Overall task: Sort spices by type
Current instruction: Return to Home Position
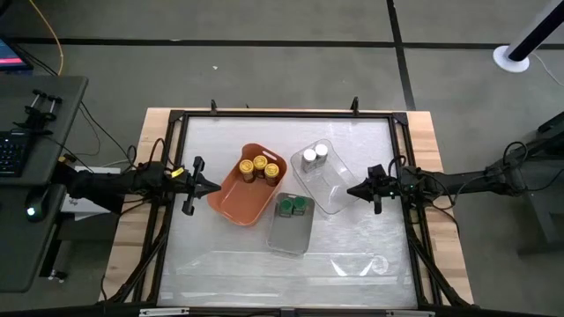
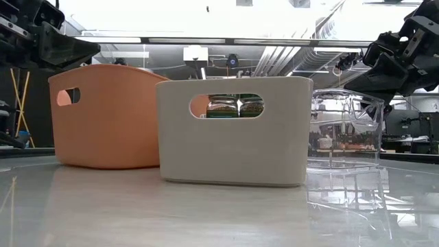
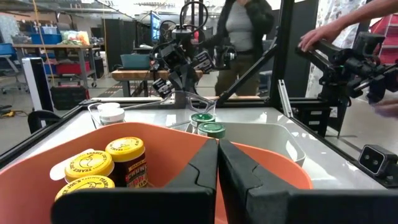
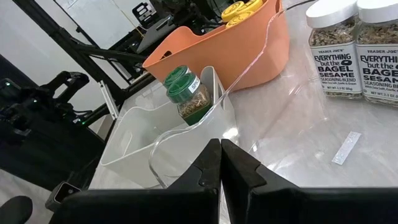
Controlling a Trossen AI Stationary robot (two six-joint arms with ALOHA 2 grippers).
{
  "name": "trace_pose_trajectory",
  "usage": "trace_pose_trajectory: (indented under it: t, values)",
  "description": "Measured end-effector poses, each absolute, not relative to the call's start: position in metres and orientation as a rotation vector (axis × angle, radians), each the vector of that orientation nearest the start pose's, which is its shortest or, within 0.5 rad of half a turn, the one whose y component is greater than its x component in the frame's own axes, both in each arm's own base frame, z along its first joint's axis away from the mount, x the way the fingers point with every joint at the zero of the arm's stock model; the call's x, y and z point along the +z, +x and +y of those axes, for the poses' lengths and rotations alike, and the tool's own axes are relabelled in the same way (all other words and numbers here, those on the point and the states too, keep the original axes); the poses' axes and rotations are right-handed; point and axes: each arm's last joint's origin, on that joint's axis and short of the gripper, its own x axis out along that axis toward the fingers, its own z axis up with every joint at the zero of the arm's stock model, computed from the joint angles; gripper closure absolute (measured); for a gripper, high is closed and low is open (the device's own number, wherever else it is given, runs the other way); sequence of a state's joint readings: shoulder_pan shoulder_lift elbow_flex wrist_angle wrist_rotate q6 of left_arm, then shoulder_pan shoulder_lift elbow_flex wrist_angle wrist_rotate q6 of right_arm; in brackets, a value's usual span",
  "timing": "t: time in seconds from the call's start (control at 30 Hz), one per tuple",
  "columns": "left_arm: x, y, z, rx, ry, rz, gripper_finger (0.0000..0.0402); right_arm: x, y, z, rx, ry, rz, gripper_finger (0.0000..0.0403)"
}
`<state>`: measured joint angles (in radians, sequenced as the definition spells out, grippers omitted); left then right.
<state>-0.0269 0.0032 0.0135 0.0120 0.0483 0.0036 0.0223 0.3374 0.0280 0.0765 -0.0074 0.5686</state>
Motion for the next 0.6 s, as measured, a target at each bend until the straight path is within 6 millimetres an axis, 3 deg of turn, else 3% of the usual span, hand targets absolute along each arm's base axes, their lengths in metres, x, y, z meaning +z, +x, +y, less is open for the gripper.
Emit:
trace_pose_trajectory:
  t: [0.17, 0.43, 0.6]
  values:
    - [0.169, 0.097, -0.004, -0.075, 0.003, -0.022, 0.0401, 0.152, 0.112, 0.004, -0.008, 0.566, 0.241, 0.0402]
    - [0.169, 0.097, -0.004, -0.075, 0.004, -0.023, 0.0401, 0.17, 0.096, 0.003, 0.054, 0.535, 0.023, 0.0402]
    - [0.169, 0.097, -0.004, -0.072, 0.003, -0.021, 0.0401, 0.172, 0.096, 0.003, 0.061, 0.421, -0.018, 0.0402]
